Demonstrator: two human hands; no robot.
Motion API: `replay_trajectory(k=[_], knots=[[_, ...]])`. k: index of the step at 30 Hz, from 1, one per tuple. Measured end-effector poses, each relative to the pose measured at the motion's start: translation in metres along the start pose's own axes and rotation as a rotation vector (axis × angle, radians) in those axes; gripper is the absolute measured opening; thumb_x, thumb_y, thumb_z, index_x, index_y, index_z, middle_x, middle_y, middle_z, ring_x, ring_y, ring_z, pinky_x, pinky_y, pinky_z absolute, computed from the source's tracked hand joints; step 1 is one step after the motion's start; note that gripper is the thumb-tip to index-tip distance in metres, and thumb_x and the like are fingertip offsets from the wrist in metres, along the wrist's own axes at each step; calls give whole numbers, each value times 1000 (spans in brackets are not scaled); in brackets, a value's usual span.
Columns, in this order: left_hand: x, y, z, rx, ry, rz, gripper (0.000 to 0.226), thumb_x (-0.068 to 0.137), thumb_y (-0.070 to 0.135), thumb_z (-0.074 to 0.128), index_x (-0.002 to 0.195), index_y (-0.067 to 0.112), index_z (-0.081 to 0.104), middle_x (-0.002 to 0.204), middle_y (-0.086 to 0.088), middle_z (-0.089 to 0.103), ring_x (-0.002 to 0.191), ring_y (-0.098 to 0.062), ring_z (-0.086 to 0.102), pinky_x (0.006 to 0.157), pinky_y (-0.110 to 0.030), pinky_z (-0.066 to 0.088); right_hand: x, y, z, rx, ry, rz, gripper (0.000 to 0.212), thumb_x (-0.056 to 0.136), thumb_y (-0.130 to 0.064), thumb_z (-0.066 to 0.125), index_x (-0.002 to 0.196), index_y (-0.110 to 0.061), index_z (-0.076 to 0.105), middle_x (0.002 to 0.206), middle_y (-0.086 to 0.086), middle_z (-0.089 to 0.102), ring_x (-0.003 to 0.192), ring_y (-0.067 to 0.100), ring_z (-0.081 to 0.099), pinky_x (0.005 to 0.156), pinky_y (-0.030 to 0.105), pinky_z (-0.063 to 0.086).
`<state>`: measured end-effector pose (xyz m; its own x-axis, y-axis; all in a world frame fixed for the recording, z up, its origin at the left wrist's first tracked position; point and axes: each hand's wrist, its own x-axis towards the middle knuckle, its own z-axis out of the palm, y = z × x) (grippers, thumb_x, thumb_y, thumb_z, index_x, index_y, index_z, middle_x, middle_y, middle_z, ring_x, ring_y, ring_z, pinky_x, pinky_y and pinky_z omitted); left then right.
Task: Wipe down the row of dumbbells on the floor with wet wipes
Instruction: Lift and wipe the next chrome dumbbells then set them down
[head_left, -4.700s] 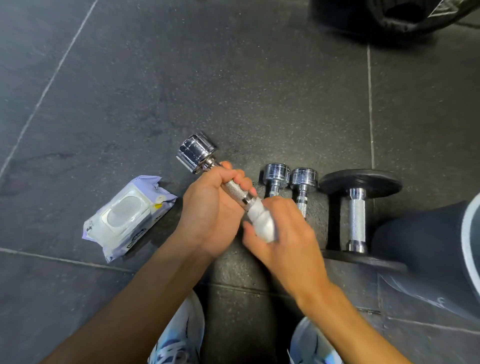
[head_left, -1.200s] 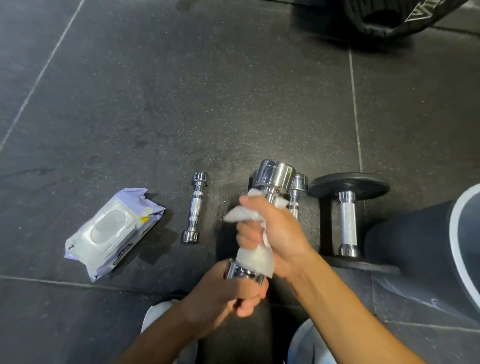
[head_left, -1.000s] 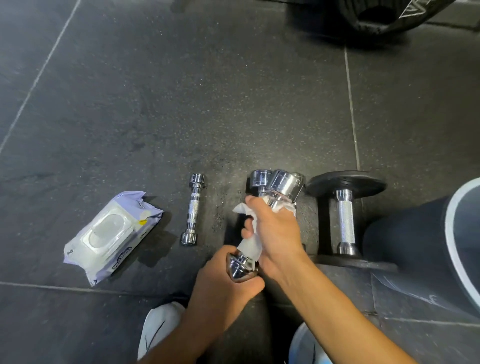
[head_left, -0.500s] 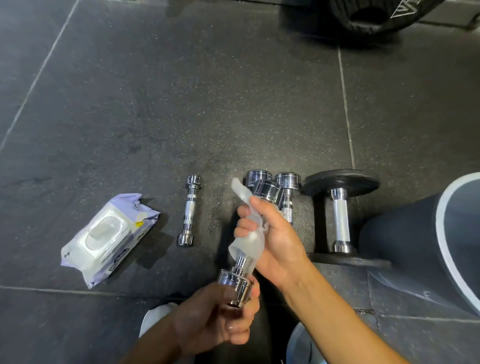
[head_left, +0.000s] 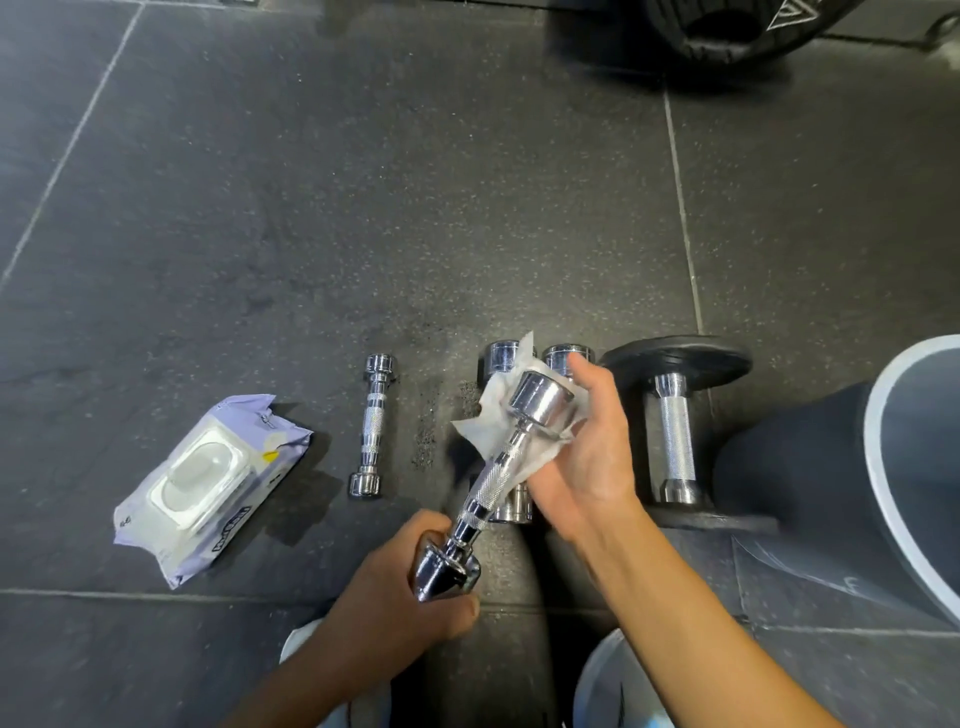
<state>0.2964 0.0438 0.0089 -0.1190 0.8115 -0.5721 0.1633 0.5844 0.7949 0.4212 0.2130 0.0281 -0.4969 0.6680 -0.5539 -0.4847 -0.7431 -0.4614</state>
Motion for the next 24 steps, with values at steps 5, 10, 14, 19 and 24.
replay_trajectory(k=[5, 10, 14, 19, 24], knots=[[-8, -11, -3, -825, -622, -47, 39, 78, 12, 68, 112, -1, 53, 74, -15, 55, 57, -19, 48, 53, -31, 31, 4, -22, 2, 100, -172, 47, 54, 89, -59, 55, 90, -6, 65, 74, 7, 59, 68, 24, 54, 71, 37, 46], [-4, -16, 11, -1209, -975, -128, 42, 81, 25, 62, 116, 6, 50, 77, -5, 56, 55, -16, 33, 51, -27, 28, 5, -12, 4, 225, -184, 97, 57, 88, -67, 47, 75, -14, 62, 61, -3, 50, 48, 13, 43, 49, 25, 39], [-1, -16, 11, -1092, -730, -130, 37, 85, 18, 67, 117, 4, 53, 77, -12, 56, 55, -18, 38, 55, -29, 34, 7, -7, 6, 243, -80, 82, 56, 91, -62, 50, 77, -10, 66, 69, 1, 56, 53, 15, 48, 47, 26, 41], [1, -2, 9, -35, 53, -5, 45, 72, 20, 82, 102, 44, 59, 82, 4, 71, 70, -8, 65, 69, -21, 51, 8, -3, 13, 156, 152, -30, 55, 92, -57, 51, 94, -5, 69, 80, 11, 62, 65, 23, 55, 60, 32, 43], [1, -12, 18, 442, 332, 27, 49, 74, 31, 79, 117, 36, 56, 102, 17, 59, 100, -13, 61, 83, -33, 50, 5, 6, 28, 26, 373, -114, 35, 95, -47, 51, 80, -17, 61, 68, 6, 57, 57, 22, 51, 57, 33, 41]])
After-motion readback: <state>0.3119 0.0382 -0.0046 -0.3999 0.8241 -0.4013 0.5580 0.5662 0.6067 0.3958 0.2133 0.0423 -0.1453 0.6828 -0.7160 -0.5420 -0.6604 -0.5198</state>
